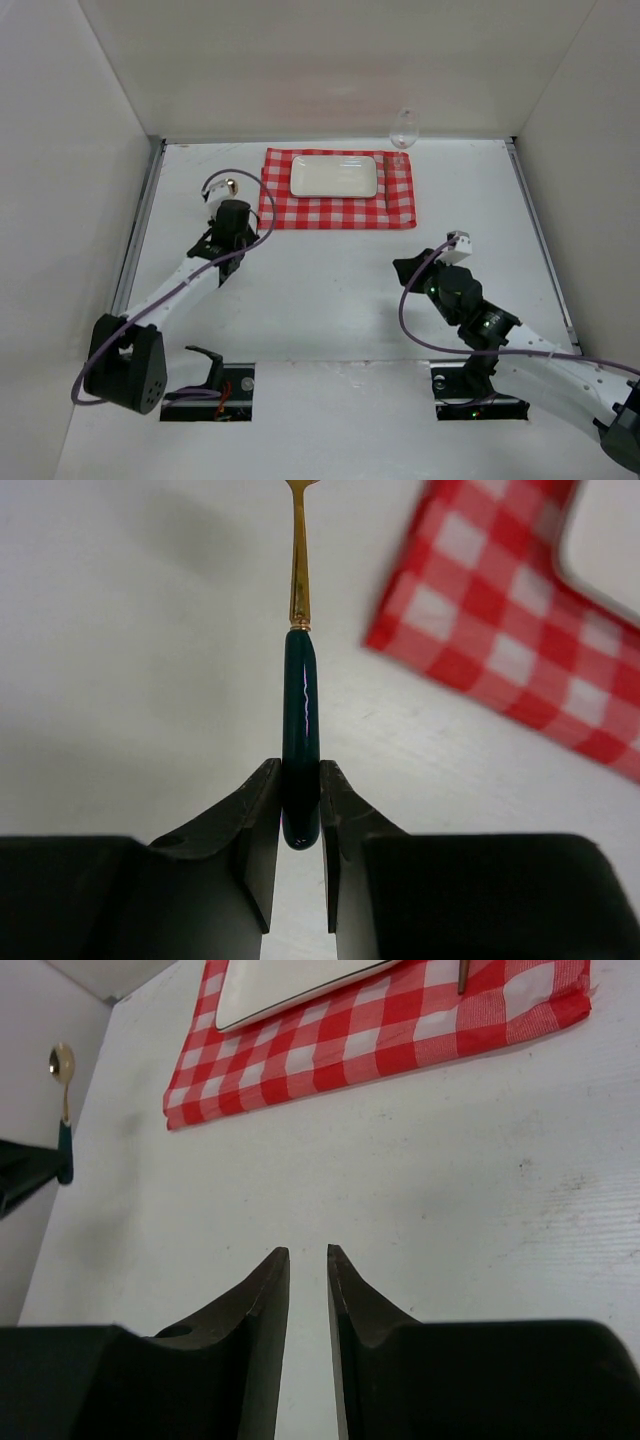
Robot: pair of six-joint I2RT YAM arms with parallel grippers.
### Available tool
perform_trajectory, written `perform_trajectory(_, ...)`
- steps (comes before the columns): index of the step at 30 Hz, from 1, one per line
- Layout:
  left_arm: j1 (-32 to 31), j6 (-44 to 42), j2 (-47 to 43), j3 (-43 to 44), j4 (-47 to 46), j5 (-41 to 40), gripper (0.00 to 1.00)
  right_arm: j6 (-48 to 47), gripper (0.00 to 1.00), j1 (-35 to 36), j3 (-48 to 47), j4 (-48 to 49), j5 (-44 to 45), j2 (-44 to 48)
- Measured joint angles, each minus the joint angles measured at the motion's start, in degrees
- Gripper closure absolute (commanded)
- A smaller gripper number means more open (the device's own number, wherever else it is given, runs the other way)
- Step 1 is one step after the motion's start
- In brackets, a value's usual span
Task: Set the dinner table for one person
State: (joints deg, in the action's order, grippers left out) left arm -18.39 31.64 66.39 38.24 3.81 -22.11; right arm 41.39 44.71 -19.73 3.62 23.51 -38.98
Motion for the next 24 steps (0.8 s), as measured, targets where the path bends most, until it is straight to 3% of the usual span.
perform_trajectory(6,-1.2,-7.7,17.5,14.3,-8.2,6.7,0.98,0.0,0.71,0.0,0.1,1.4,0.0,-0.4)
perform_trajectory(13,2.0,-12.4,36.3,27.4,-9.9,16.1,0.98,0.1,0.7,0.0,2.1,2.5,0.0,-0.7)
perform_trajectory(24,2.7,-15.8,43.2,36.0,-7.9,19.6,0.98,0.2,0.7,0.0,2.6,3.7,0.0,-2.2)
